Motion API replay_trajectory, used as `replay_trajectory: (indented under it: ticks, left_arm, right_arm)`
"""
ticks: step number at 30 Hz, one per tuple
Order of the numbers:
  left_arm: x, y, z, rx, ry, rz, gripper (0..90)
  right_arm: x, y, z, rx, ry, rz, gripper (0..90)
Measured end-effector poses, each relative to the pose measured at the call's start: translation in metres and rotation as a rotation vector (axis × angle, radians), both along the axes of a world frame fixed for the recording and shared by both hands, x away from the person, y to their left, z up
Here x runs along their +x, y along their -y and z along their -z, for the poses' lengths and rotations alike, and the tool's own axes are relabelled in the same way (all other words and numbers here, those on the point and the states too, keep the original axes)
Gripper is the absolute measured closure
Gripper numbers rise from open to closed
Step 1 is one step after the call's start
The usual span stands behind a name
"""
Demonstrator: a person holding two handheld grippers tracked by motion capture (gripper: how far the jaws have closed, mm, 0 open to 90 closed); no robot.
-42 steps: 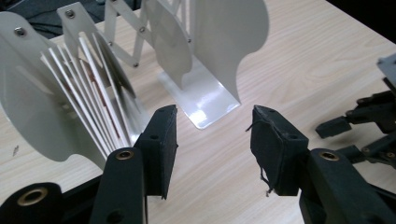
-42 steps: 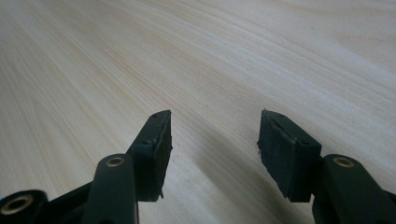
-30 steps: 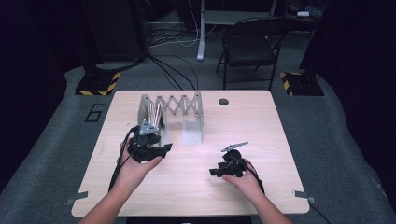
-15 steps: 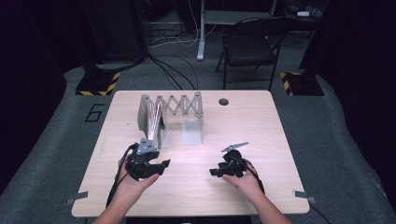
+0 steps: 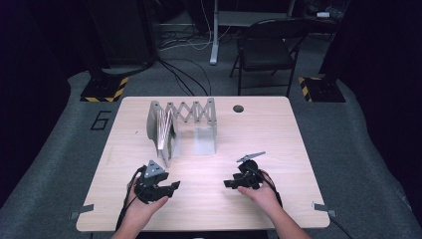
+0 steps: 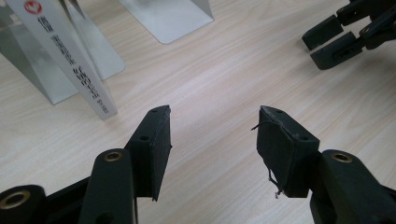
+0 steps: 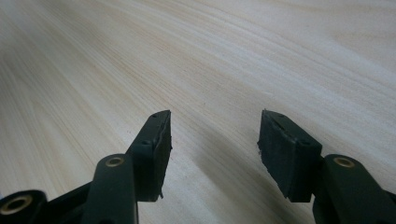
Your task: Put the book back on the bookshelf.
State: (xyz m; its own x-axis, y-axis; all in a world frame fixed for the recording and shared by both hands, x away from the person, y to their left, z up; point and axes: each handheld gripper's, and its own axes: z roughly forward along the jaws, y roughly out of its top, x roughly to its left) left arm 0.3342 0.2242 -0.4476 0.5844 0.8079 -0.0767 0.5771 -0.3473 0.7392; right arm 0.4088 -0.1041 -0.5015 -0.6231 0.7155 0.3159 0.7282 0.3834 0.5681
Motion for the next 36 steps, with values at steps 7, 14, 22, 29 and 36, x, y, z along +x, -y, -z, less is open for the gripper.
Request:
replay_trajectory:
  ticks: [7, 14, 22, 29, 36]
  left_arm:
    - [0.001, -0.009, 0.018, 0.003, -0.007, 0.004, 44.7]
    - [0.007, -0.018, 0.028, 0.006, -0.007, 0.008, 44.4]
    - [0.018, -0.032, 0.045, 0.009, -0.039, -0.026, 44.4]
    - [0.026, -0.04, 0.051, 0.015, -0.046, -0.061, 44.0]
    - [0.029, -0.039, 0.054, 0.04, -0.027, -0.102, 43.3]
  right_arm:
    - [0.0, 0.0, 0.0, 0.002, -0.012, 0.004, 44.1]
    - [0.0, 0.001, 0.0, 0.001, -0.007, 0.003, 44.1]
    - [0.0, 0.001, 0.0, -0.001, -0.003, 0.003, 44.1]
    - [-0.001, 0.0, 0.001, -0.005, 0.009, 0.002, 44.1]
    - [-0.001, 0.003, 0.001, 0.006, 0.002, 0.017, 44.1]
